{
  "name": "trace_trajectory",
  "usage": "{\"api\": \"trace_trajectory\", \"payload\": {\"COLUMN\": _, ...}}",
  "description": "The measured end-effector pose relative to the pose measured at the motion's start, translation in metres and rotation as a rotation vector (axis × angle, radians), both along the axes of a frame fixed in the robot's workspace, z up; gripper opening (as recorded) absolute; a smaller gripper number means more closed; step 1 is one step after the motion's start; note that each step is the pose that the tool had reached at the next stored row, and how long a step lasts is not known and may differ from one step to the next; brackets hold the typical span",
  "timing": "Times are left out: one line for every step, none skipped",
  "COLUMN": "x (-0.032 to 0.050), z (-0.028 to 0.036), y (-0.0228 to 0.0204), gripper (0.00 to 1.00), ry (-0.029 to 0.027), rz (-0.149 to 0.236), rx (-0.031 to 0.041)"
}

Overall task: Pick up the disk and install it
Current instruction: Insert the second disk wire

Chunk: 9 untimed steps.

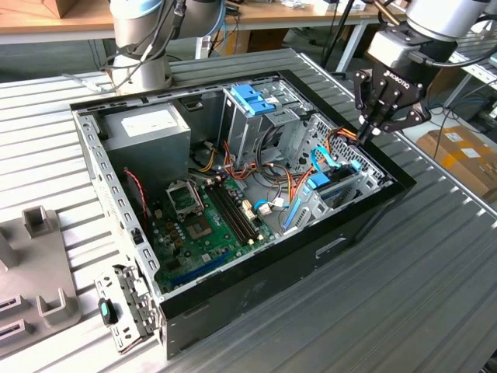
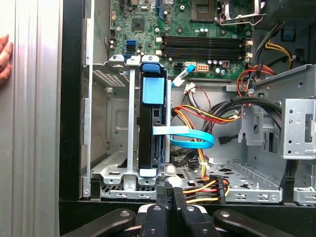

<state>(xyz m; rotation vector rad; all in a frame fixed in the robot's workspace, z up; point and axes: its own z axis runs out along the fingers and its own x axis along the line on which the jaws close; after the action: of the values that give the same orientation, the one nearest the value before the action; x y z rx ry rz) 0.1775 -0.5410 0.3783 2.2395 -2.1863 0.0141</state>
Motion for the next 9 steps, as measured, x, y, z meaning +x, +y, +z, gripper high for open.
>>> {"api": "trace_trajectory", "payload": {"x": 0.0, "z": 0.0, "y": -0.0002, "gripper": 0.16, "ry": 0.0, "rz": 0.0, "rx": 0.0}}
{"api": "trace_trajectory", "payload": {"x": 0.0, "z": 0.0, "y": -0.0005, "gripper": 0.16, "ry": 0.0, "rz": 0.0, "rx": 0.0001}}
{"api": "trace_trajectory", "payload": {"x": 0.0, "z": 0.0, "y": -0.0009, "gripper": 0.16, "ry": 0.0, "rz": 0.0, "rx": 0.0}}
{"api": "trace_trajectory", "payload": {"x": 0.0, "z": 0.0, "y": -0.0015, "gripper": 0.16, "ry": 0.0, "rz": 0.0, "rx": 0.0001}}
{"api": "trace_trajectory", "payload": {"x": 0.0, "z": 0.0, "y": -0.0018, "gripper": 0.16, "ry": 0.0, "rz": 0.0, "rx": 0.0}}
{"api": "trace_trajectory", "payload": {"x": 0.0, "z": 0.0, "y": -0.002, "gripper": 0.16, "ry": 0.0, "rz": 0.0, "rx": 0.0}}
{"api": "trace_trajectory", "payload": {"x": 0.0, "z": 0.0, "y": -0.0023, "gripper": 0.16, "ry": 0.0, "rz": 0.0, "rx": 0.0}}
{"api": "trace_trajectory", "payload": {"x": 0.0, "z": 0.0, "y": -0.0026, "gripper": 0.16, "ry": 0.0, "rz": 0.0, "rx": 0.0}}
{"api": "trace_trajectory", "payload": {"x": 0.0, "z": 0.0, "y": -0.0028, "gripper": 0.16, "ry": 0.0, "rz": 0.0, "rx": 0.0}}
